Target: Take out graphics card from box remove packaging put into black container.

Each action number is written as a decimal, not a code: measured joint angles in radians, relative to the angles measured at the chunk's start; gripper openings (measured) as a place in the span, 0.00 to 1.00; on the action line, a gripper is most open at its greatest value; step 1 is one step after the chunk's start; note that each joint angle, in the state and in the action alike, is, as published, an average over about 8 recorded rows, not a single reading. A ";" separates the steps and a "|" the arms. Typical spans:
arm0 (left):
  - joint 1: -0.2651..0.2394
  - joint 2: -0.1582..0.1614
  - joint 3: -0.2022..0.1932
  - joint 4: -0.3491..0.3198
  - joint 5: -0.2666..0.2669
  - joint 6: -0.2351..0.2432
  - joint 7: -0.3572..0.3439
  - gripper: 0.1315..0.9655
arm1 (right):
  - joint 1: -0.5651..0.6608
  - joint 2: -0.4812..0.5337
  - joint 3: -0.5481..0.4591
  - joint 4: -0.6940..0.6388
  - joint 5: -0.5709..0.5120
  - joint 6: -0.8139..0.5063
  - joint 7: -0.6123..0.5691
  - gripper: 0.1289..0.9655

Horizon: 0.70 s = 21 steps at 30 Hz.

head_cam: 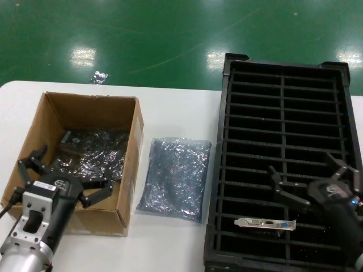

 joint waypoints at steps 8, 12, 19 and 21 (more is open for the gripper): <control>0.027 0.025 0.014 0.014 -0.134 -0.044 -0.001 1.00 | -0.080 -0.052 0.063 0.043 -0.092 0.155 -0.026 1.00; 0.034 0.031 0.017 0.017 -0.170 -0.056 -0.002 1.00 | -0.100 -0.066 0.080 0.055 -0.116 0.197 -0.033 1.00; 0.035 0.033 0.018 0.018 -0.178 -0.059 -0.002 1.00 | -0.105 -0.068 0.083 0.057 -0.121 0.206 -0.035 1.00; 0.035 0.033 0.018 0.018 -0.178 -0.059 -0.002 1.00 | -0.105 -0.068 0.084 0.057 -0.121 0.206 -0.035 1.00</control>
